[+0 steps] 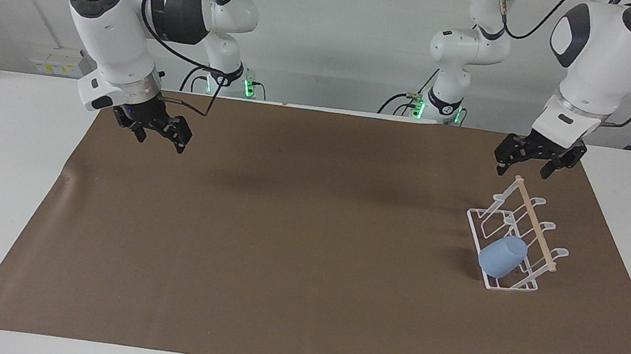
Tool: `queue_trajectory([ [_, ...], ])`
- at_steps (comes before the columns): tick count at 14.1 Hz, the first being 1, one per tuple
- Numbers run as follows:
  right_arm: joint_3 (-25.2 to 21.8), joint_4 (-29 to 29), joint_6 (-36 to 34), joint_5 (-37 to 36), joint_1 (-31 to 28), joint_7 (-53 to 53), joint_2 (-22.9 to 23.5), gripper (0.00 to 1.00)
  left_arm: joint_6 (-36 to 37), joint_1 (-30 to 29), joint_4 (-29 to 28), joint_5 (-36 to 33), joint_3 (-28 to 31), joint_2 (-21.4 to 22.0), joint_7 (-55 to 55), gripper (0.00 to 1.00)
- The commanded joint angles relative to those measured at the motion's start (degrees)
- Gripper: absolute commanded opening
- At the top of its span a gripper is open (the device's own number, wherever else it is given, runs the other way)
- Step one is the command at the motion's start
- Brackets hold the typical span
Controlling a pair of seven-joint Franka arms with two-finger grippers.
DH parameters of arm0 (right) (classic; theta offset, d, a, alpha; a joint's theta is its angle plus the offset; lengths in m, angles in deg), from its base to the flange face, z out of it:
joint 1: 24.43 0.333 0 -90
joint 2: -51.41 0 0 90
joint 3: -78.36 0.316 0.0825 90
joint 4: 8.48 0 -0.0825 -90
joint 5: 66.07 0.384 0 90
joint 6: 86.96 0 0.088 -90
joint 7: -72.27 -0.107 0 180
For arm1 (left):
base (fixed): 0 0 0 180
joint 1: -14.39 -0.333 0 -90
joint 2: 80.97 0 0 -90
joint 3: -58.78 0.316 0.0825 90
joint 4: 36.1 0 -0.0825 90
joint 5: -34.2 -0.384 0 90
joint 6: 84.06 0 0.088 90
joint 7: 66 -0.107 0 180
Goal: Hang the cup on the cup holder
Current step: 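Open the left gripper and withdraw it from the cup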
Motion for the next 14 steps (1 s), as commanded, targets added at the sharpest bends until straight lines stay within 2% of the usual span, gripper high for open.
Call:
queue_trajectory([
  [1, -0.15, -0.62, 0.09, 1.27, -0.18, -0.51, -0.82, 1.00, 5.89, -0.14, 5.96, 0.70, 0.46, -0.68, -5.89, 1.00],
  [4, -0.15, -0.62, 0.09, 1.27, -0.18, -0.51, -0.82, 1.00, 2.74, -0.66, 2.46, 1.05, 0.90, 0.45, -7.33, 1.00],
  [6, -0.15, -0.62, 0.09, 1.27, -0.09, -0.51, -0.82, 1.00, 0.98, 1.61, -0.35, 1.14, 1.86, 1.77, -6.80, 1.00],
  [9, -0.15, -0.62, 0.09, 1.27, -0.18, -0.51, -0.82, 1.00, 0.88, 8.90, -2.64, 1.31, 10.02, 3.35, -6.62, 1.00],
  [14, -0.15, -0.62, 0.09, 1.27, -0.09, -0.51, -0.82, 1.00, 1.59, 8.39, -2.30, 1.49, 10.04, 3.45, -6.27, 1.00],
])
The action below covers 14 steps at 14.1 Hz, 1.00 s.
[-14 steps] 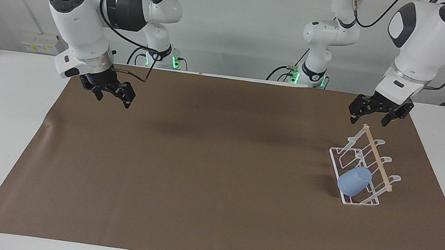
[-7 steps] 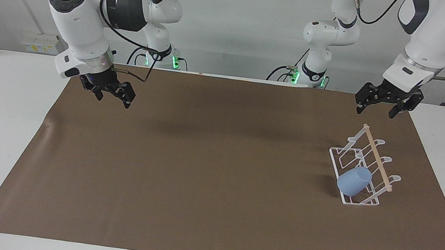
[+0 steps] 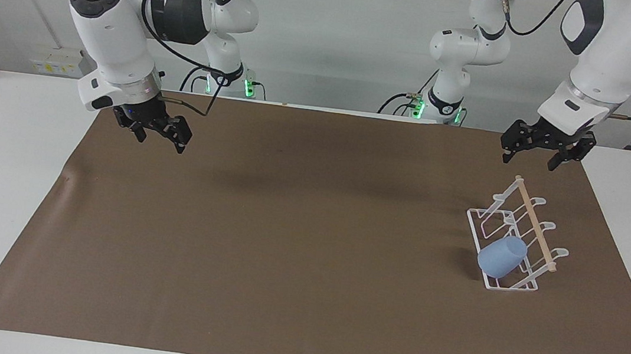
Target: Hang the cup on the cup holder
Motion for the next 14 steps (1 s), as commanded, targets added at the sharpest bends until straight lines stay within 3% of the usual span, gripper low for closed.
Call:
queue_trajectory([
  [1, -0.15, -0.62, 0.10, 1.27, -0.09, -0.51, -0.82, 1.00, -1.02, 0.51, -2.12, 1.65, 1.10, 1.91, -0.19, 1.00],
  [7, -0.15, -0.62, 0.10, 1.27, -0.09, -0.51, -0.82, 1.00, 2.23, -0.20, 1.30, 4.56, 1.01, 1.47, -0.02, 1.00],
  [14, -0.15, -0.62, 0.10, 1.27, -0.18, -0.51, -0.82, 1.00, 2.76, -0.02, -0.54, 3.95, 1.10, 2.26, -0.54, 1.00],
])
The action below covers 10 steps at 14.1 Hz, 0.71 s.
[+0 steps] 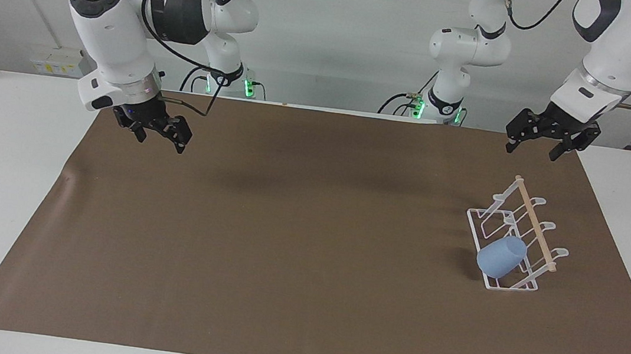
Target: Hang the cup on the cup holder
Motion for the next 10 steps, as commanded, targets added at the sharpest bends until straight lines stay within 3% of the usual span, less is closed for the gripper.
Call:
queue_trajectory([
  [1, -0.15, -0.62, 0.10, 1.27, -0.09, -0.51, -0.82, 1.00, 1.00, -0.26, -1.22, 0.46, 0.25, 1.12, -0.64, 1.00],
  [10, -0.15, -0.62, 0.10, 1.27, -0.18, -0.51, -0.82, 1.00, 0.56, -0.44, -2.27, 0.46, 0.34, 1.56, -0.73, 1.00],
])
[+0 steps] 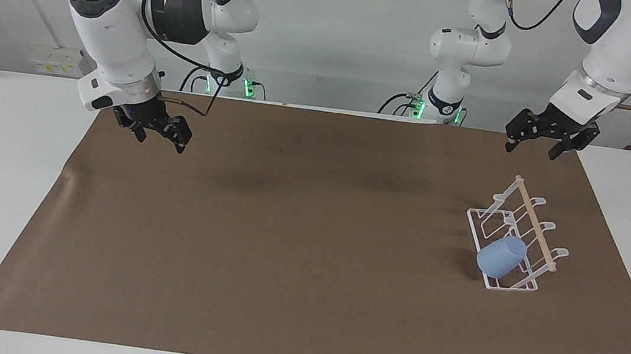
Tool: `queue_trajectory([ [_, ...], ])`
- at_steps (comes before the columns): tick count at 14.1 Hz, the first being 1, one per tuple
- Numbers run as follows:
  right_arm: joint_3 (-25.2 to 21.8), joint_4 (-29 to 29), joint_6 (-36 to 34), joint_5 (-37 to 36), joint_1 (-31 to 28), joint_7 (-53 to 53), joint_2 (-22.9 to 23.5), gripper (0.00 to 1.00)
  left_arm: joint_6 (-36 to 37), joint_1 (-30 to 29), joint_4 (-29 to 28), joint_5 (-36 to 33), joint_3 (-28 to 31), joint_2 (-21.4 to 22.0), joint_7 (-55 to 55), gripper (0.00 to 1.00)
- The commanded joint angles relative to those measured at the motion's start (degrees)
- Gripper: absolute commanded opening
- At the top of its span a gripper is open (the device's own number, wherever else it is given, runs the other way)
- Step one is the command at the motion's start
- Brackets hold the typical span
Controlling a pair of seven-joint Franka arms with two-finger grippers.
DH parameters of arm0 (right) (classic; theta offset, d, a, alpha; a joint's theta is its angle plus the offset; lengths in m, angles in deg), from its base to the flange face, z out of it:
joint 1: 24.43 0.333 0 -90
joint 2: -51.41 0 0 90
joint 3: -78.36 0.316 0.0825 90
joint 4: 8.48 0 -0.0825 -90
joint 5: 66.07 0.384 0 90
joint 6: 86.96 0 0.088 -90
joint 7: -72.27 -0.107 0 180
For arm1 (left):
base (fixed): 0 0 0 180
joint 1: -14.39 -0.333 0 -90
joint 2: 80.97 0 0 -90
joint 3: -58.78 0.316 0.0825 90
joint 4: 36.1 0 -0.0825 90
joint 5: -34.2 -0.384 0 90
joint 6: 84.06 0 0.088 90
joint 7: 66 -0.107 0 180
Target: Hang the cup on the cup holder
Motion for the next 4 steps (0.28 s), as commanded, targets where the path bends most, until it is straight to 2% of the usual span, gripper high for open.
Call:
queue_trajectory([
  [1, -0.15, -0.62, 0.09, 1.27, -0.09, -0.51, -0.82, 1.00, 0.09, -0.38, -1.70, 0.46, 0.14, 1.55, -0.64, 1.00],
  [4, -0.15, -0.62, 0.09, 1.27, -0.09, -0.51, -0.73, 1.00, 0.18, -0.21, -1.70, 0.46, 0.14, 1.55, -0.64, 1.00],
])
